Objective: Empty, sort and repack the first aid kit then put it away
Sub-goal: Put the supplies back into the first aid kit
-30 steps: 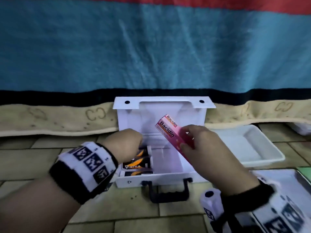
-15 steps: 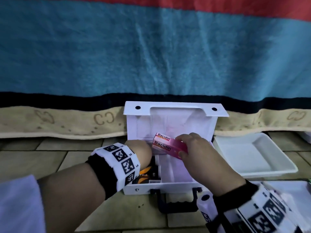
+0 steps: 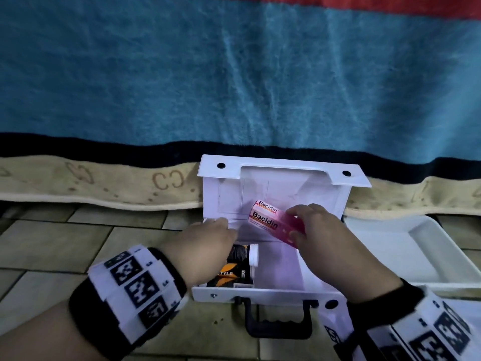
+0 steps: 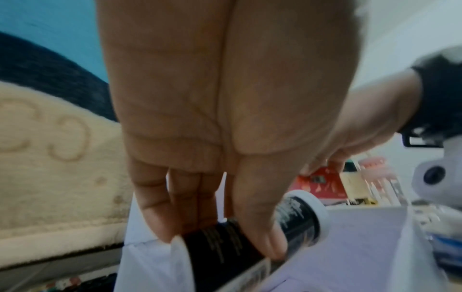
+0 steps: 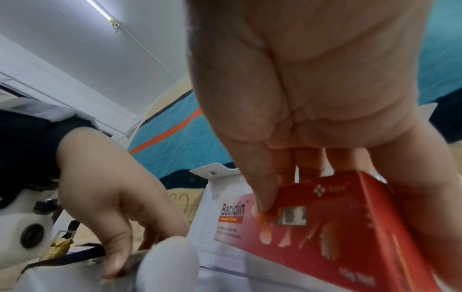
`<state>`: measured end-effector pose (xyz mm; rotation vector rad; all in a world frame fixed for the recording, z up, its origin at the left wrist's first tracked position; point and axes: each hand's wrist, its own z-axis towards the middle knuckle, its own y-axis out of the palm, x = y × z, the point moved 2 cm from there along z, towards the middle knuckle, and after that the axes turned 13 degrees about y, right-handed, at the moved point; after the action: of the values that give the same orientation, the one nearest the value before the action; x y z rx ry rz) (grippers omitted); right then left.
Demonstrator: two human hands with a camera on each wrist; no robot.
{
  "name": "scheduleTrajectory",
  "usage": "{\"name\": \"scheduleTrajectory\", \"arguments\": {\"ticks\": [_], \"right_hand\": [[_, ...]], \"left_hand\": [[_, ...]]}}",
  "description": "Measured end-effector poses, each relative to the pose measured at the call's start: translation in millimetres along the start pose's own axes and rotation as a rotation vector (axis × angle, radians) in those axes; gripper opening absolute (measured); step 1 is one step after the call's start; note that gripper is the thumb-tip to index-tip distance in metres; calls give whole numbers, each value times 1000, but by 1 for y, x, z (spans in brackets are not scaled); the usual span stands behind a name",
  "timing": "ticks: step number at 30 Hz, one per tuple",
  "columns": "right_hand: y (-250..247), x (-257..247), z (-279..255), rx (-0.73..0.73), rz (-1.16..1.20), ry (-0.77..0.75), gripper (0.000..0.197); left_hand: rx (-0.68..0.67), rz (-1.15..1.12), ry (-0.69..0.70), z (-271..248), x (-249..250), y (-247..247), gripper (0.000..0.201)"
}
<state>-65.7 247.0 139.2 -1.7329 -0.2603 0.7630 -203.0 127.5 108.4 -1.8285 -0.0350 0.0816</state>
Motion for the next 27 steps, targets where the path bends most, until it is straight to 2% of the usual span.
{"name": "scheduleTrajectory", "arguments": {"ticks": [5,8,11,15,19,22,27], "right_hand": [[10,-12,3,-48,-123,-69,28],[22,-21,3,-77,-247,-91,29],[25,-32,-1,-57,-335,-85,31],[28,-49,-2,-91,-337,-134,41],[36,-52,0,-146,-381,-237,45],[38,-52,1,-194,-380,-246,47],[34,-58,10,-168,-377,-261,41]], "left_hand": [[-38,30,-7,-6,8,15,30],[10,39,-24,-5,9,20,39],[71,13,-77,-9,9,21,35],[129,6,-147,-13,10,20,30],[117,-60,-200,-16,9,19,23],[148,-96,-222,-18,9,22,28],[218,-112,-243,-22,11,23,33]]}}
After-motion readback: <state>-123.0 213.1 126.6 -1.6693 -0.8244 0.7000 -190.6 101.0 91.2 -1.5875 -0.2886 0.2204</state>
